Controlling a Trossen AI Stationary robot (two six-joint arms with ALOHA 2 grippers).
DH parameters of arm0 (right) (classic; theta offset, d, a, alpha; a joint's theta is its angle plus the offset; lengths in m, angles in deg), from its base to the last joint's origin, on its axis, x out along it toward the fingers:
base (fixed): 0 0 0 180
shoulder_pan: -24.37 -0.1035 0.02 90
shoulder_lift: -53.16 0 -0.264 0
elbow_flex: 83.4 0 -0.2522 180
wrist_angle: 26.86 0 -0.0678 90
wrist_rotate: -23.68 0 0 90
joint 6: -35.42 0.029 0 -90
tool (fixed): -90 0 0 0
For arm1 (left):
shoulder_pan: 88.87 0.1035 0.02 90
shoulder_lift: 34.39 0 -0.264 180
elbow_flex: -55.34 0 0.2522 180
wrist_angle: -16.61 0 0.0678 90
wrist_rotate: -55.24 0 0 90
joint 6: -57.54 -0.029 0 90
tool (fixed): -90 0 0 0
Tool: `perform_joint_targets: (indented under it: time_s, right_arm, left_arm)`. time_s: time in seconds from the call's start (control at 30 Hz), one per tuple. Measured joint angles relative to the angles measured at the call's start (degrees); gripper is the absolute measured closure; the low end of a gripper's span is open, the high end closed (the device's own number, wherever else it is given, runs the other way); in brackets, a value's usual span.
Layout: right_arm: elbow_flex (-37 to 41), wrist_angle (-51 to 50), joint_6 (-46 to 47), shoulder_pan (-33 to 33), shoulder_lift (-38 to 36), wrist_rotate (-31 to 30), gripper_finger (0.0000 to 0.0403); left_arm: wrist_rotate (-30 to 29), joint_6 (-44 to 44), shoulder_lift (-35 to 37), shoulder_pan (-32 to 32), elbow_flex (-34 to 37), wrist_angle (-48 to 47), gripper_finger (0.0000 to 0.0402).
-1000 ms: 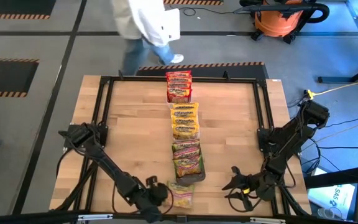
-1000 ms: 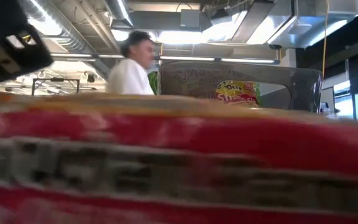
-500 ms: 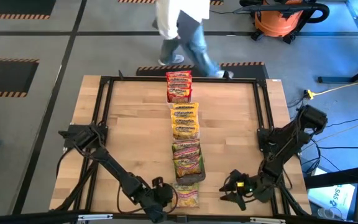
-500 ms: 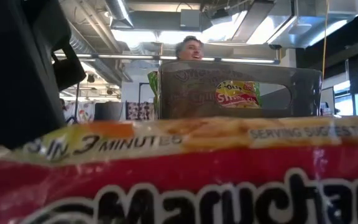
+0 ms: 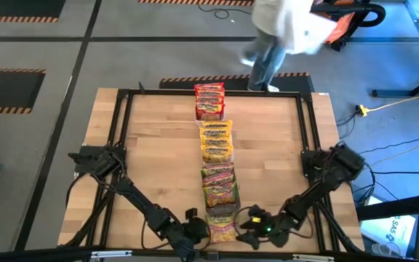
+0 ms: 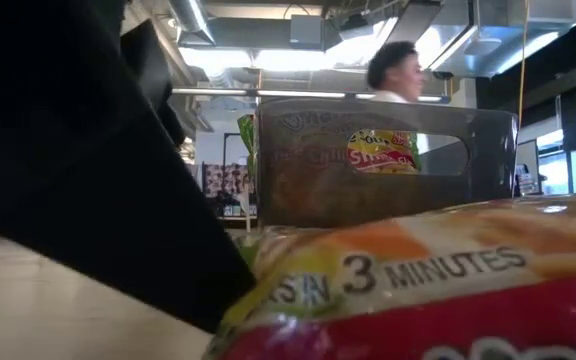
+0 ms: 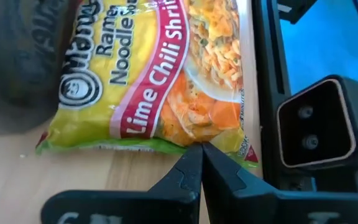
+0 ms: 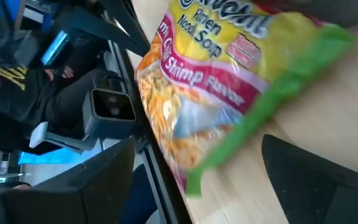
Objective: Sort Maruchan noodles
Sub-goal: Put the green noodle pack into the black bin
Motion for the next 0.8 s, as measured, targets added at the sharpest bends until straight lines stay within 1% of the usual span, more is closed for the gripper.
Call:
perform_joint_targets:
  time_s: [0.17,0.3,0.5,0.6,0.8]
  right_arm:
    - [-3.84,0.41,1.54,3.19,3.79,2.86,0.0075]
    - [-6.17,0.53,2.73,4.85,6.09,4.76,0.0075]
    - [-8.08,-0.17,-0.32,5.00,6.79,3.97,0.0075]
    - [-8.64,-0.51,-0.95,5.06,6.90,4.65,0.0075]
    - [-10.37,-1.10,-6.31,5.06,7.25,4.44,0.0075]
  left_arm:
    - [-0.70,-1.98,0.02,0.00,-0.01,2.52,0.0401]
    - [-0.23,-2.88,0.02,-0.09,-0.02,2.51,0.0401]
    - [-0.08,-2.95,0.02,-0.11,-0.02,2.91,0.0401]
    - [-0.08,-4.59,0.02,-0.09,0.00,5.07,0.0401]
    - [-0.10,-7.43,0.02,-0.11,0.00,9.17,0.0401]
